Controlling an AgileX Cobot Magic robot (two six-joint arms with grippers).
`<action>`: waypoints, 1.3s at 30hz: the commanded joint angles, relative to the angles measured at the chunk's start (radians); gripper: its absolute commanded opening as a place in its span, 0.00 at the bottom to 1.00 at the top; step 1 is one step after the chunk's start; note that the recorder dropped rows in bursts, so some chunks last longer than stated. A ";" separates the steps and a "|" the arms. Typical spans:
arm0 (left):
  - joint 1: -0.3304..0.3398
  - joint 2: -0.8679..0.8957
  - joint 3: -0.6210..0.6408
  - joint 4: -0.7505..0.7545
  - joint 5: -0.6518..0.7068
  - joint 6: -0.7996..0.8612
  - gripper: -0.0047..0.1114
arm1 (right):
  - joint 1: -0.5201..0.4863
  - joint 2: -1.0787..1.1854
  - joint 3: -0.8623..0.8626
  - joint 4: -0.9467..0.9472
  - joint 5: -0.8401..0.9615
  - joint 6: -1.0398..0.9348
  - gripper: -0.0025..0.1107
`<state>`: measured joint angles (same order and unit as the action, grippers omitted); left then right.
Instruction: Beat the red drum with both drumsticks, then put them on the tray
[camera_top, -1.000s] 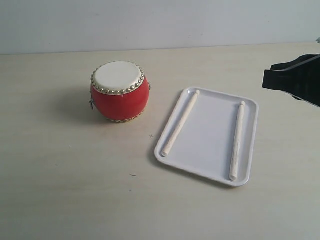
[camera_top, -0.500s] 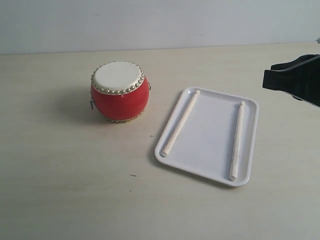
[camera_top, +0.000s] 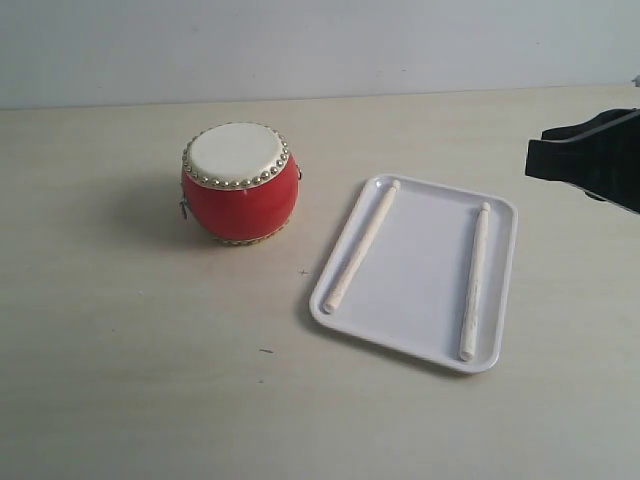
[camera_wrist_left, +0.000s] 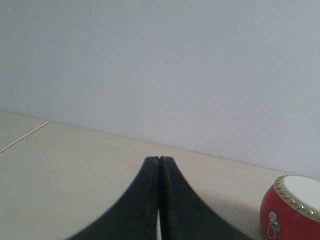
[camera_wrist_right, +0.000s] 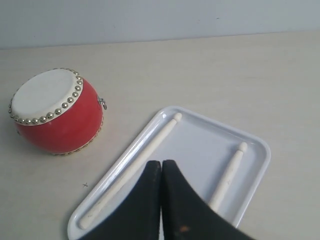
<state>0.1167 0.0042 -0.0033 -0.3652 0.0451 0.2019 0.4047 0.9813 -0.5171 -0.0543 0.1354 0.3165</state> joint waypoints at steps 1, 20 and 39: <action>0.002 -0.004 0.003 -0.010 -0.015 0.000 0.04 | 0.001 -0.004 0.005 -0.005 -0.003 -0.008 0.02; 0.002 -0.004 0.003 -0.010 -0.015 0.000 0.04 | -0.117 -0.281 0.005 -0.015 0.005 -0.054 0.02; 0.002 -0.004 0.003 -0.010 -0.015 0.002 0.04 | -0.454 -0.908 0.448 0.004 -0.123 -0.050 0.02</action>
<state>0.1167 0.0042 -0.0033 -0.3670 0.0434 0.2019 -0.0429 0.1340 -0.1140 -0.0507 0.0353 0.2724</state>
